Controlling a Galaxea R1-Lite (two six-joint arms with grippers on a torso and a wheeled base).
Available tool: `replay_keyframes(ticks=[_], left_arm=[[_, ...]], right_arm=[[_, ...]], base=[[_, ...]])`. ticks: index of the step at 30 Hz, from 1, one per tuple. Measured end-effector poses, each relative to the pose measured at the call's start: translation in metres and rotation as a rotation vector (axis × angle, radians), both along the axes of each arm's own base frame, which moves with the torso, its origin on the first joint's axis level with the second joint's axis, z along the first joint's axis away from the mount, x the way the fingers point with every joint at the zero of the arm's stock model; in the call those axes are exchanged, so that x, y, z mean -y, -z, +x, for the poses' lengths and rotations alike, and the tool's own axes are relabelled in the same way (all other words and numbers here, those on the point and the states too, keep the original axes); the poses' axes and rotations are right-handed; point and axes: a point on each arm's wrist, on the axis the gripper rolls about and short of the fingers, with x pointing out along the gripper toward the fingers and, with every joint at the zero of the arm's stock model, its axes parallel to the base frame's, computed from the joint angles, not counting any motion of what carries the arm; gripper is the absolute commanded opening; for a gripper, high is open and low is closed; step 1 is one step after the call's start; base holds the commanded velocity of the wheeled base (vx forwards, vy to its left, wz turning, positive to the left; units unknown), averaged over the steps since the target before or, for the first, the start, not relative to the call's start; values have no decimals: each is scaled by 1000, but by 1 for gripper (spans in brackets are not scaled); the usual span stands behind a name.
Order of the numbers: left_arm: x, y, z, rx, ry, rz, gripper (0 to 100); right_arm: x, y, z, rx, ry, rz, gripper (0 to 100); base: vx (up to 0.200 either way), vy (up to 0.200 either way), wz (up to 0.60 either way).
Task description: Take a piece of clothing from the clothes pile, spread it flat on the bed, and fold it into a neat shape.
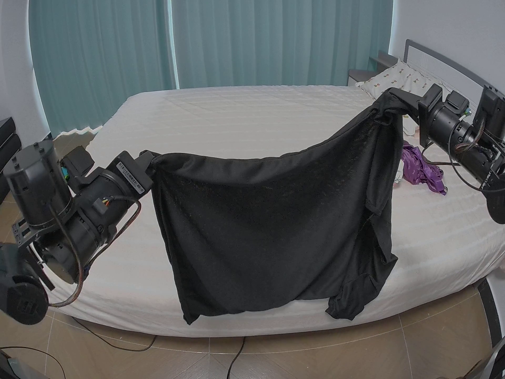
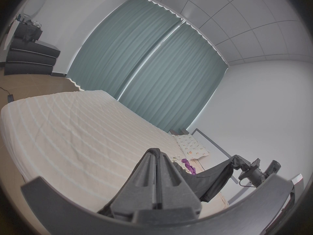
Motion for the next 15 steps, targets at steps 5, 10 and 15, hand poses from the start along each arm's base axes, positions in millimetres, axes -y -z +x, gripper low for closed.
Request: replay_keyframes(ticks=[5,10,15], left_arm=[[1,5,22,-18,-36,11,0],[1,14,44,-47,-23,27,0],[1,26,66,-83,-33,42,0]], right_arm=[[-4,9,16,-21,1,-6,0],[-7,13,30,-21,1,-5,0],[-9,15,41,-20,1,-7,0]], base=[[200,0,0],[200,0,0],[200,0,0]])
